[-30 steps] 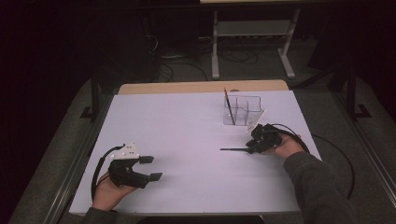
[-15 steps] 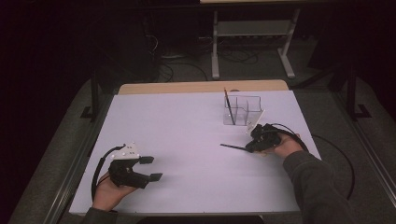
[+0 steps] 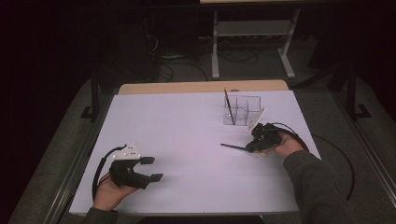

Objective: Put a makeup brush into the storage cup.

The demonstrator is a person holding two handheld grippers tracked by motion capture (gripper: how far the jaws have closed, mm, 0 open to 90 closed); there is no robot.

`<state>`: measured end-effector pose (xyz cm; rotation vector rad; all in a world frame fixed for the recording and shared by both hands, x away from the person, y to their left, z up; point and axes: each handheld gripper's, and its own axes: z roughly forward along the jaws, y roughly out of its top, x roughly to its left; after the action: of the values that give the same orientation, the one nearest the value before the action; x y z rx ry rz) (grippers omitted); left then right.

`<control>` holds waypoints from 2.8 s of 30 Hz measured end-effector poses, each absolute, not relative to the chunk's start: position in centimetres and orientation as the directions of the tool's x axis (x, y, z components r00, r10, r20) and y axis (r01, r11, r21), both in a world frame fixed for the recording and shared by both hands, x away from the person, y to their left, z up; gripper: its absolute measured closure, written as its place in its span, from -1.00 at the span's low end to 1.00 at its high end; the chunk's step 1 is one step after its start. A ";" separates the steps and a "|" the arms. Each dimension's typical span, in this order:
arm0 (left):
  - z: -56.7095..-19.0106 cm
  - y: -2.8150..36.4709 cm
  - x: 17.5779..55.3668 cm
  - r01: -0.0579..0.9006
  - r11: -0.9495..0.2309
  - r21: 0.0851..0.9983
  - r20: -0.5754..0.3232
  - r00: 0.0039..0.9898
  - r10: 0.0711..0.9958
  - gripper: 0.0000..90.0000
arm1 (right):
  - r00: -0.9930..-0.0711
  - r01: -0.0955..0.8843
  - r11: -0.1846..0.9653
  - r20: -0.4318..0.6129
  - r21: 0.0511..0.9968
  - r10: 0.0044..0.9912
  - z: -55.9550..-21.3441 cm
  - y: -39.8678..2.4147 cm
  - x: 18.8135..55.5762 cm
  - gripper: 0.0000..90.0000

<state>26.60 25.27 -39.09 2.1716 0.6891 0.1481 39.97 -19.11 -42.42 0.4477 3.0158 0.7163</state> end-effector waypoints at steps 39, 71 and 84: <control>-38.3 23.9 26.1 0.374 -0.522 0.767 -0.097 0.871 0.482 -0.34 | -0.998 0.057 0.872 0.001 0.486 0.064 -37.0 -12.2 34.7 0.85; -38.7 21.1 25.3 0.278 -0.626 0.729 -0.068 0.938 0.339 0.05 | -0.989 -0.115 0.853 0.020 0.509 -0.145 -36.9 -4.5 31.0 0.84; -39.4 20.0 25.1 0.291 -0.647 0.705 -0.114 0.947 0.301 0.30 | -0.984 -0.145 0.842 0.012 0.519 -0.177 -37.1 -3.5 30.1 0.85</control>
<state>25.08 20.00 -39.36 2.3089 0.4150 0.0178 30.12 -3.52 -37.15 -0.2686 3.0716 0.8584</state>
